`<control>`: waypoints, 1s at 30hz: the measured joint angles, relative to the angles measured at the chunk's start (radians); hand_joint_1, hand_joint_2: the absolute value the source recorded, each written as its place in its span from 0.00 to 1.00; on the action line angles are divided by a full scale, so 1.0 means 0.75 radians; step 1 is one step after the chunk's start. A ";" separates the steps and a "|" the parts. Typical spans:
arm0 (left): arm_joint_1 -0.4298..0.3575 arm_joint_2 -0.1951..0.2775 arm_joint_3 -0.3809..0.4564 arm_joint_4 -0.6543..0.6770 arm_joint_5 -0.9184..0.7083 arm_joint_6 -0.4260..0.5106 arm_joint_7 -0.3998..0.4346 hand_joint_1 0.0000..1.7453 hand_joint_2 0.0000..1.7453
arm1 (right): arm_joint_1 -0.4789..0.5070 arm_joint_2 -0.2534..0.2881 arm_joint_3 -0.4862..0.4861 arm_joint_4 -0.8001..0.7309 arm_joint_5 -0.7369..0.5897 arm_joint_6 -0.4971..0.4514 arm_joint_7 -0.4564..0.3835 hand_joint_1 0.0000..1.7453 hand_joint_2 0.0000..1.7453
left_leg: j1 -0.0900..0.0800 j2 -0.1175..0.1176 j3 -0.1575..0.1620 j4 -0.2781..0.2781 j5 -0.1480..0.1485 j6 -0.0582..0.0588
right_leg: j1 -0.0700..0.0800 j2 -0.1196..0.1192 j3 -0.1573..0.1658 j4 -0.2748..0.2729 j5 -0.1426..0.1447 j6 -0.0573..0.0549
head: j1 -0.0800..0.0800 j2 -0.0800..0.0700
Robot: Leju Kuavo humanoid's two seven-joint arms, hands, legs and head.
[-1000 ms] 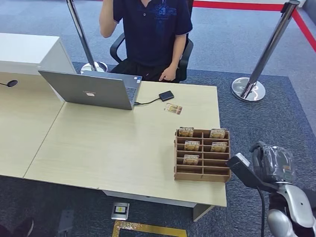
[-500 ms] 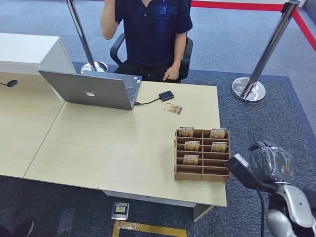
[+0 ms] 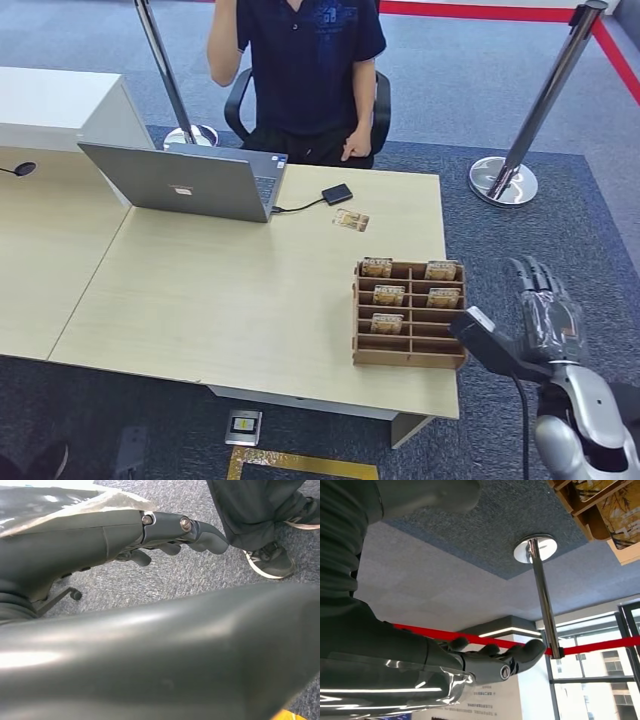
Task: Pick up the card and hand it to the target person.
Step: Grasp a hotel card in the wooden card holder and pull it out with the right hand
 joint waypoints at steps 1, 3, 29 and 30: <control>0.000 0.000 0.000 0.000 0.000 0.000 0.000 0.00 0.00 | -0.007 0.001 0.002 0.008 0.001 0.001 0.000 0.10 1.00 | 0.000 0.000 0.000 0.000 0.000 0.000 | 0.000 0.000 0.000 0.000 0.000 0.000 | 0.000 0.000; 0.000 0.000 0.001 0.000 0.000 0.000 0.000 0.00 0.00 | -0.020 0.002 0.004 0.025 0.001 0.002 -0.003 0.22 1.00 | 0.000 0.000 0.000 0.000 0.000 0.000 | 0.000 0.000 0.000 0.000 0.000 0.000 | 0.000 0.000; 0.000 0.000 0.033 0.000 0.004 0.006 0.000 0.00 0.00 | -0.118 0.003 0.041 0.140 -0.006 0.007 -0.025 0.80 1.00 | 0.000 0.000 0.000 0.000 0.000 0.000 | 0.000 0.000 0.000 0.000 0.000 0.000 | 0.000 0.000; 0.000 0.000 0.033 0.000 0.004 0.006 0.000 0.00 0.00 | -0.119 0.003 0.042 0.142 -0.007 0.007 -0.025 0.79 1.00 | 0.000 0.000 0.000 0.000 0.000 0.000 | 0.000 0.000 0.000 0.000 0.000 0.000 | 0.000 0.000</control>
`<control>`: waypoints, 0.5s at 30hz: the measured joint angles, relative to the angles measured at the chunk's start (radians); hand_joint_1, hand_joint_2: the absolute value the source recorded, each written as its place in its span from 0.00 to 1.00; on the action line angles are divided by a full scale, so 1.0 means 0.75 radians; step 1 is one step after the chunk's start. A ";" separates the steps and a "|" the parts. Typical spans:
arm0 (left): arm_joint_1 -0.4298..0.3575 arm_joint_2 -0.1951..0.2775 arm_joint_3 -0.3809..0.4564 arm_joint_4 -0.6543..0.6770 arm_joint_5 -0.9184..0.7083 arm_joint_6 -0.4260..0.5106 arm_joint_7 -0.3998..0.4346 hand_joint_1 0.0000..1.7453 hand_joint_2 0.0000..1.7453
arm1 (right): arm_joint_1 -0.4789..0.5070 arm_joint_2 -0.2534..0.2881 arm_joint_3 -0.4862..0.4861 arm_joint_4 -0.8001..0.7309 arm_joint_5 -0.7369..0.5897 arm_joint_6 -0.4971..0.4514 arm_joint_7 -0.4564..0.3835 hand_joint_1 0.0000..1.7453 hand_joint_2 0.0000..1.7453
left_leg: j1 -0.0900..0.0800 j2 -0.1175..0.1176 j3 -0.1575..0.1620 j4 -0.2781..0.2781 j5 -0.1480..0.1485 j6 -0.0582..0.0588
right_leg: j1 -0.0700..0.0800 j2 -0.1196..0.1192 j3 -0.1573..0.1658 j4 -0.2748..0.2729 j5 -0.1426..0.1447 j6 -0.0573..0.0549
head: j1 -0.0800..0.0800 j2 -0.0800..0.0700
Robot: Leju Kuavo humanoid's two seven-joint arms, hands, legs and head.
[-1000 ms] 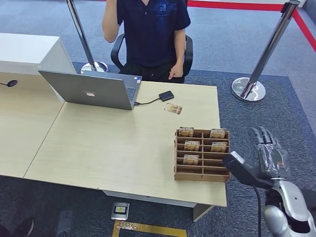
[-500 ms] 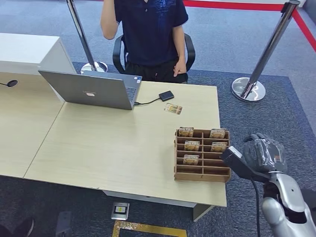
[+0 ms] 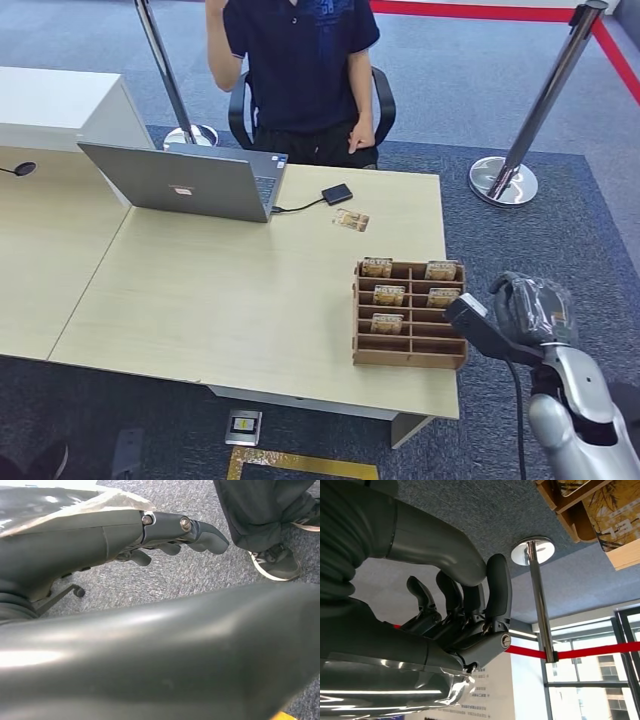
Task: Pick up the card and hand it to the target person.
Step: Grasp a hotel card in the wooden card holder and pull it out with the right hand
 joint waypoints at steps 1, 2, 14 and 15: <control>0.000 0.000 0.000 0.000 -0.001 0.000 0.000 0.00 0.00 | -0.001 0.000 0.001 0.001 -0.001 -0.001 0.000 0.79 1.00 | 0.000 0.000 0.000 0.000 0.000 0.000 | 0.000 0.000 0.000 0.000 0.000 0.000 | 0.000 0.000; 0.000 0.000 0.000 0.000 -0.002 0.000 0.000 0.00 0.00 | -0.001 -0.001 0.002 0.002 -0.002 -0.002 0.001 0.78 1.00 | 0.000 0.000 0.000 0.000 0.000 0.000 | 0.000 0.000 0.000 0.000 0.000 0.000 | 0.000 0.000; 0.000 0.000 0.001 0.000 -0.012 0.000 0.000 0.00 0.00 | 0.014 -0.009 0.018 -0.022 -0.005 -0.008 0.009 0.46 1.00 | 0.000 0.000 0.000 0.000 0.000 0.000 | 0.000 0.000 0.000 0.000 0.000 0.000 | 0.000 0.000; 0.000 0.000 0.001 0.000 -0.012 0.000 0.000 0.00 0.00 | 0.015 -0.009 0.020 -0.026 -0.005 -0.008 0.009 0.46 1.00 | 0.000 0.000 0.000 0.000 0.000 0.000 | 0.000 0.000 0.000 0.000 0.000 0.000 | 0.000 0.000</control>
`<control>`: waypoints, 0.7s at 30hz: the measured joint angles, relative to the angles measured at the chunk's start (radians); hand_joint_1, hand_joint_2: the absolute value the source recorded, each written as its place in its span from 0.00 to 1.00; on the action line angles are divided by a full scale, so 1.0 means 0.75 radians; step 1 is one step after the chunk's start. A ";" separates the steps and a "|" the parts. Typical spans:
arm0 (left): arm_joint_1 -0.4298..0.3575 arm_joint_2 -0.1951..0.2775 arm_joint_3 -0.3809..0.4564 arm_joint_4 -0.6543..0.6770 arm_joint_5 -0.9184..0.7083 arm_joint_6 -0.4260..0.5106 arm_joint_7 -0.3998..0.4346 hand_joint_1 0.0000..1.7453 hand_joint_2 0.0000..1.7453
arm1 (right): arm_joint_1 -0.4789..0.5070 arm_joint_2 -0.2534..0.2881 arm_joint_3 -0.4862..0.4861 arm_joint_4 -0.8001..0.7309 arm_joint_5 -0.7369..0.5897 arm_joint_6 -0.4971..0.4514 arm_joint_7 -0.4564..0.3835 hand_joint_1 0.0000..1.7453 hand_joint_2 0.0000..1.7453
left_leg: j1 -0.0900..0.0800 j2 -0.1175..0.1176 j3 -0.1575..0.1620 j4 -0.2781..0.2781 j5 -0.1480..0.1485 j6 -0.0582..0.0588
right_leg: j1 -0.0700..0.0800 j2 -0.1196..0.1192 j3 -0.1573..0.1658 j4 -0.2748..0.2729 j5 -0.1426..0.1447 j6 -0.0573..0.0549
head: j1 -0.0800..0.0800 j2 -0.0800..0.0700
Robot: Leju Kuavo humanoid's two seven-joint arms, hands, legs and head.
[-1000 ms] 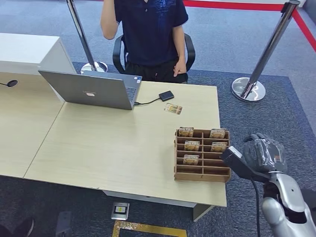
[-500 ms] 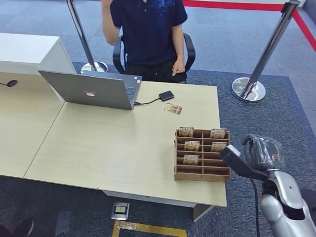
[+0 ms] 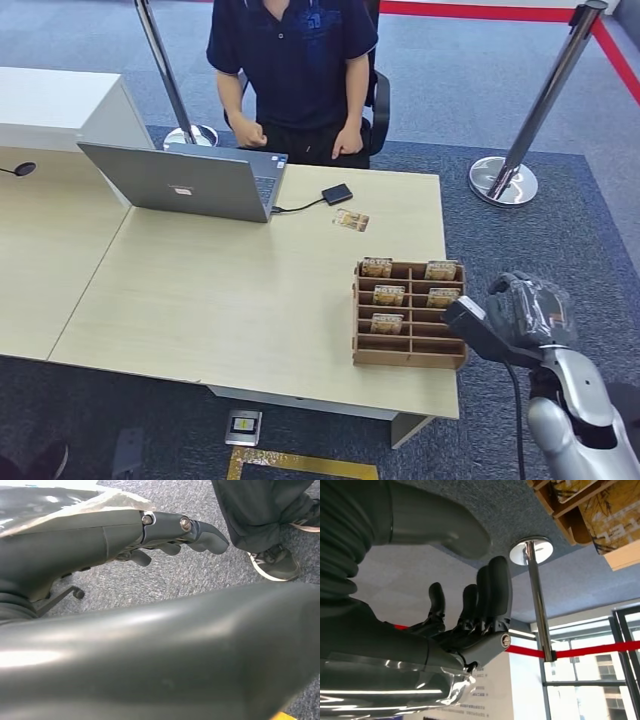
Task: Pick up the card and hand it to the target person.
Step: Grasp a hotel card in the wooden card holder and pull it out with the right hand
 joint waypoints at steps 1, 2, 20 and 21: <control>0.000 0.000 0.000 0.000 0.000 0.000 0.000 0.00 0.00 | 0.001 0.001 0.003 -0.003 0.001 0.000 -0.001 0.47 1.00 | 0.000 0.000 0.000 0.000 0.000 0.000 | 0.000 0.000 0.000 0.000 0.000 0.000 | 0.000 0.000; 0.000 0.000 0.000 0.000 0.000 0.000 0.000 0.00 0.00 | 0.001 0.002 0.007 -0.006 0.002 0.001 -0.001 0.47 1.00 | 0.000 0.000 0.000 0.000 0.000 0.000 | 0.000 0.000 0.000 0.000 0.000 0.000 | 0.000 0.000; -0.001 0.000 0.010 0.000 -0.017 0.000 0.000 0.00 0.00 | -0.049 0.070 0.114 0.051 0.007 0.013 -0.004 0.55 1.00 | 0.000 0.000 0.000 0.000 0.000 0.000 | 0.000 0.000 0.000 0.000 0.000 0.000 | 0.000 0.000; -0.001 0.000 0.010 0.000 -0.019 0.000 0.000 0.00 0.00 | -0.050 0.073 0.117 0.057 0.007 0.012 -0.004 0.55 1.00 | 0.000 0.000 0.000 0.000 0.000 0.000 | 0.000 0.000 0.000 0.000 0.000 0.000 | 0.000 0.000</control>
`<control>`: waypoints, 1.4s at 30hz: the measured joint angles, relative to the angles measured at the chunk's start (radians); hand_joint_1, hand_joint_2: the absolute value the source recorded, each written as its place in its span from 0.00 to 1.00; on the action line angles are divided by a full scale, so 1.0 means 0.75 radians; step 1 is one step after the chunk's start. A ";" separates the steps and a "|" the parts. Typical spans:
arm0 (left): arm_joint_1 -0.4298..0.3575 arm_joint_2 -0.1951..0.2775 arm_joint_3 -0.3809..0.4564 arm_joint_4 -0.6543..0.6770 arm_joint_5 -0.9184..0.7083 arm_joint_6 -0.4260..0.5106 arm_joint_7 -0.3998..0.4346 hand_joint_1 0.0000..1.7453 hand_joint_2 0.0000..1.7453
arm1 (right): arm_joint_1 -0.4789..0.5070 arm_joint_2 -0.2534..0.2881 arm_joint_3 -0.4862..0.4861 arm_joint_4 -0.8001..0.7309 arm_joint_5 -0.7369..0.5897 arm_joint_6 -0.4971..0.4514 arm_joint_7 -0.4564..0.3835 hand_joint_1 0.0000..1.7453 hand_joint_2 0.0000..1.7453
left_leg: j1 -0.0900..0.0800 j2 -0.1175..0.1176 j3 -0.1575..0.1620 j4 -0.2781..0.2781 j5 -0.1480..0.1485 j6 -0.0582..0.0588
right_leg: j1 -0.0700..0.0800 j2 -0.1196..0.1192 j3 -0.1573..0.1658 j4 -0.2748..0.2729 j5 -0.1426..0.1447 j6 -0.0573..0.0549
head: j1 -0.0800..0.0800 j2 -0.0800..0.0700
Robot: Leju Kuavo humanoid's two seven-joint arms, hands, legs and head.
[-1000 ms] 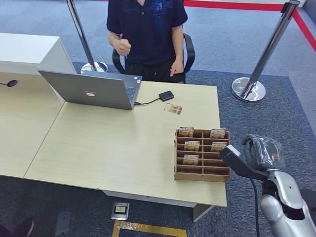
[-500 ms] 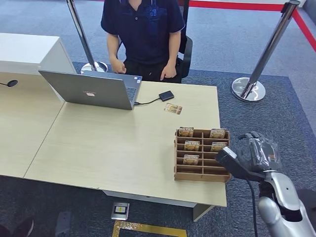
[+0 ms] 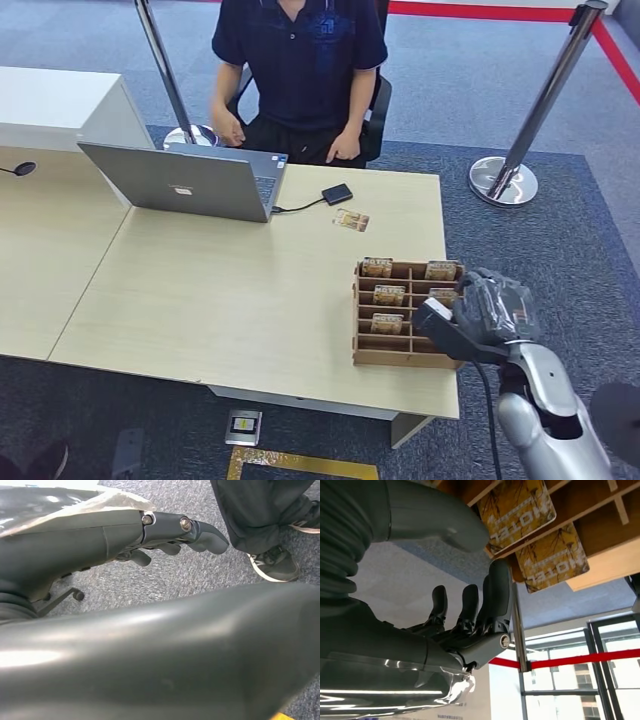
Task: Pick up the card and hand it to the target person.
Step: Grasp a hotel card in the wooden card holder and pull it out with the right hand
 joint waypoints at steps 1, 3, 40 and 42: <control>0.000 0.000 0.000 0.000 -0.001 0.000 0.000 0.00 0.00 | -0.002 0.003 0.003 0.006 -0.001 0.000 0.000 0.54 1.00 | 0.000 0.000 0.000 0.000 0.000 0.000 | 0.000 0.000 0.000 0.000 0.000 0.000 | 0.000 0.000; 0.000 0.000 0.000 0.000 -0.004 0.000 0.000 0.00 0.00 | -0.007 0.008 0.009 0.018 -0.004 -0.001 0.000 0.52 1.00 | 0.000 0.000 0.000 0.000 0.000 0.000 | 0.000 0.000 0.000 0.000 0.000 0.000 | 0.000 0.000; -0.007 0.000 0.000 0.000 -0.032 -0.014 0.000 0.00 0.00 | -0.146 0.062 0.054 0.234 -0.005 -0.053 0.004 0.51 1.00 | 0.000 0.000 0.000 0.000 0.001 0.000 | 0.000 0.000 0.000 0.000 0.000 0.000 | 0.000 0.000; -0.007 0.000 0.000 0.000 -0.035 -0.014 0.000 0.00 0.00 | -0.154 0.063 0.056 0.251 -0.006 -0.058 0.004 0.51 1.00 | 0.000 0.000 0.000 0.000 0.001 0.000 | 0.000 0.000 0.000 0.000 0.000 0.000 | 0.000 0.000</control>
